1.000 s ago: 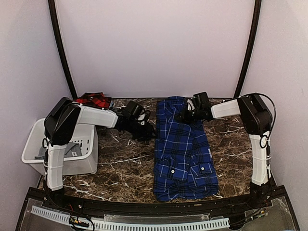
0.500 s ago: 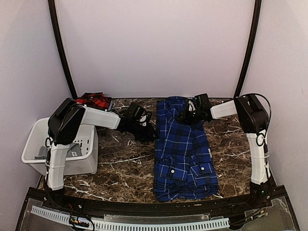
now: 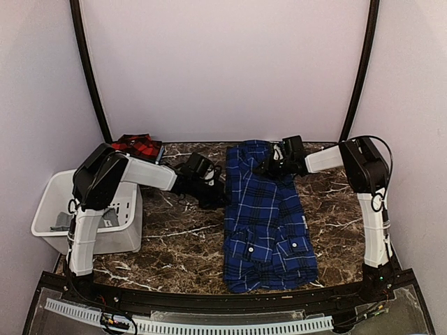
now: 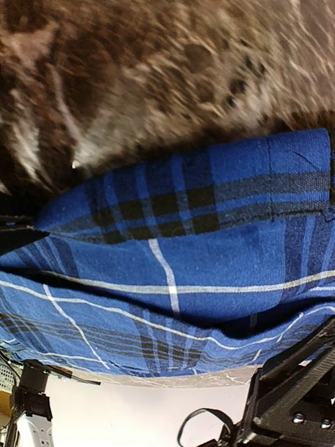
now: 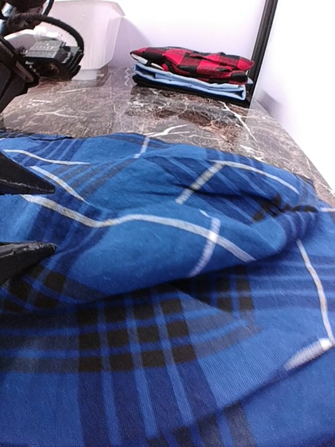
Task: Fold and stack the long sleeve shirts
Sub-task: Move the rectangle-folded shirt to the center of the board, then smooth out the rectangle-folded shirt at the center of the board.
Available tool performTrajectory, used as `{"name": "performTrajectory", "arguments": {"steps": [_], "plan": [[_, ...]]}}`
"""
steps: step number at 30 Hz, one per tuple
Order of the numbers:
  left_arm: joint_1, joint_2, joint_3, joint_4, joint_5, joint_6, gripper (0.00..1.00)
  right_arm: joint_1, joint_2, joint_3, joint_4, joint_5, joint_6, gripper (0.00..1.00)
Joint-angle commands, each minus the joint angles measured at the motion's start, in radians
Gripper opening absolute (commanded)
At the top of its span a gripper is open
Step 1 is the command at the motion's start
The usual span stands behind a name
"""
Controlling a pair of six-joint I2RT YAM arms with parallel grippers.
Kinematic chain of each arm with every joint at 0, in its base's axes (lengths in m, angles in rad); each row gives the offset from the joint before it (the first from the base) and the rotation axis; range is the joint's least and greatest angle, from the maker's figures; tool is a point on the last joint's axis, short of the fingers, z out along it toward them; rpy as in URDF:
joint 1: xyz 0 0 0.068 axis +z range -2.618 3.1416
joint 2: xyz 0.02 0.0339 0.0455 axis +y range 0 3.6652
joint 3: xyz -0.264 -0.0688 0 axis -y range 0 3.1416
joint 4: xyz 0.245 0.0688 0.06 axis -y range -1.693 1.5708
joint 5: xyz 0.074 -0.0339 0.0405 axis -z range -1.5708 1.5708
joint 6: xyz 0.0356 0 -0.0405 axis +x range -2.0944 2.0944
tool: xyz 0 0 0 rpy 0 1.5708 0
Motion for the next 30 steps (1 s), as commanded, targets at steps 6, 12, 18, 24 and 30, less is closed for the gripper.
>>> {"name": "performTrajectory", "arguments": {"steps": [6, 12, 18, 24, 30], "plan": [[0.105, -0.191, -0.255, -0.077, -0.079, 0.032, 0.0, 0.092, 0.129, 0.126, 0.151, -0.038, 0.151, 0.21], [0.163, -0.228, -0.274, -0.099, -0.051, 0.092, 0.0, 0.113, 0.252, 0.3, 0.168, -0.073, 0.225, 0.21], [0.163, -0.245, -0.247, -0.117, -0.055, 0.105, 0.02, 0.113, 0.281, 0.499, 0.036, -0.15, 0.169, 0.27], [0.163, -0.316, -0.232, -0.164, -0.109, 0.152, 0.3, 0.118, 0.118, 0.405, -0.015, -0.159, 0.093, 0.35], [0.159, -0.446, -0.318, -0.17, -0.089, 0.166, 0.4, 0.178, -0.068, 0.149, -0.004, -0.139, 0.055, 0.34]]}}
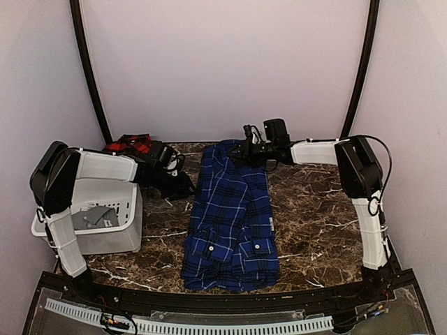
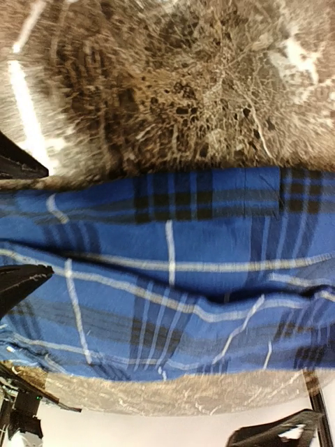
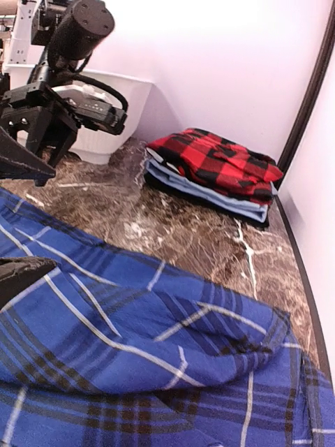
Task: Fold and stack the long sleeve shirts
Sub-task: Smooth out the rectangle-folded shirt at the center of the board.
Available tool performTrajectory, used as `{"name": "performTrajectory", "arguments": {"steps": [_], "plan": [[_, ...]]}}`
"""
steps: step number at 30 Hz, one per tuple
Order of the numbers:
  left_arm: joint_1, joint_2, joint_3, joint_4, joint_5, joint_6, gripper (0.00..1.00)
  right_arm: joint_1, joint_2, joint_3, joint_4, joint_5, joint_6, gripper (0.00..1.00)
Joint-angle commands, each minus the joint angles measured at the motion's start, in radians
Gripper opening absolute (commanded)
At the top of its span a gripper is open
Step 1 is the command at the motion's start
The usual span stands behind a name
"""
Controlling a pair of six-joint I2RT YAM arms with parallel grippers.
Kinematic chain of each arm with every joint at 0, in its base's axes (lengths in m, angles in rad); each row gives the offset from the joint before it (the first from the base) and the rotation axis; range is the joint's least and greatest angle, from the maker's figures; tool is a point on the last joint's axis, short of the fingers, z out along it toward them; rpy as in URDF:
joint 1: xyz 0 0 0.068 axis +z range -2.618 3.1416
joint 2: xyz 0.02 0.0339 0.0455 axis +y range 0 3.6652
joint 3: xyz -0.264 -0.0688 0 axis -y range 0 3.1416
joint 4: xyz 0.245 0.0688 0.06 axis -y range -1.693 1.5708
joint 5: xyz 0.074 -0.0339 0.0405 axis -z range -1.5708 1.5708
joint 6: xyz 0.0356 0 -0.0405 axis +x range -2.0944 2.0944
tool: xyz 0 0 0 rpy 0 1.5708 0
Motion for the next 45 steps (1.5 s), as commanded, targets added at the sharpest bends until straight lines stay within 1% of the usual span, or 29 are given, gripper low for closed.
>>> {"name": "performTrajectory", "arguments": {"steps": [1, 5, 10, 15, 20, 24, 27, 29, 32, 34, 36, 39, 43, 45], "plan": [[-0.016, -0.158, -0.093, -0.02, 0.028, 0.013, 0.4, 0.063, -0.151, -0.168, 0.031, -0.002, -0.043, 0.34], [-0.073, -0.231, -0.181, -0.012, 0.049, -0.004, 0.38, 0.093, -0.222, -0.315, 0.086, 0.013, -0.029, 0.33], [-0.139, -0.292, -0.264, 0.017, 0.081, -0.049, 0.32, 0.094, -0.241, -0.402, 0.117, 0.024, -0.021, 0.32], [-0.213, -0.313, -0.322, 0.057, 0.101, -0.095, 0.29, 0.086, -0.21, -0.436, 0.119, 0.035, -0.011, 0.31], [-0.254, -0.334, -0.394, 0.095, 0.105, -0.159, 0.27, 0.063, -0.164, -0.456, 0.143, 0.028, 0.018, 0.31], [-0.275, -0.338, -0.446, 0.126, 0.125, -0.195, 0.27, 0.057, -0.148, -0.416, 0.098, 0.033, 0.003, 0.31], [-0.283, -0.339, -0.483, 0.133, 0.125, -0.212, 0.28, 0.058, -0.167, -0.376, 0.033, 0.041, -0.015, 0.32], [-0.294, -0.368, -0.49, 0.131, 0.104, -0.221, 0.3, 0.065, -0.216, -0.383, 0.005, 0.057, -0.028, 0.33], [-0.327, -0.434, -0.481, 0.098, 0.036, -0.24, 0.35, 0.09, -0.322, -0.422, -0.051, 0.092, -0.047, 0.34], [-0.36, -0.48, -0.468, 0.082, -0.003, -0.256, 0.37, 0.113, -0.4, -0.48, -0.061, 0.117, -0.048, 0.35], [-0.394, -0.5, -0.448, 0.072, -0.03, -0.274, 0.37, 0.141, -0.476, -0.567, -0.054, 0.141, -0.031, 0.35], [-0.462, -0.493, -0.434, 0.081, -0.058, -0.311, 0.35, 0.203, -0.591, -0.748, 0.01, 0.18, 0.025, 0.35], [-0.537, -0.454, -0.464, 0.16, -0.066, -0.383, 0.28, 0.305, -0.71, -0.942, 0.097, 0.231, 0.116, 0.35], [-0.574, -0.432, -0.476, 0.199, -0.072, -0.418, 0.24, 0.367, -0.743, -1.01, 0.131, 0.259, 0.157, 0.35]]}}
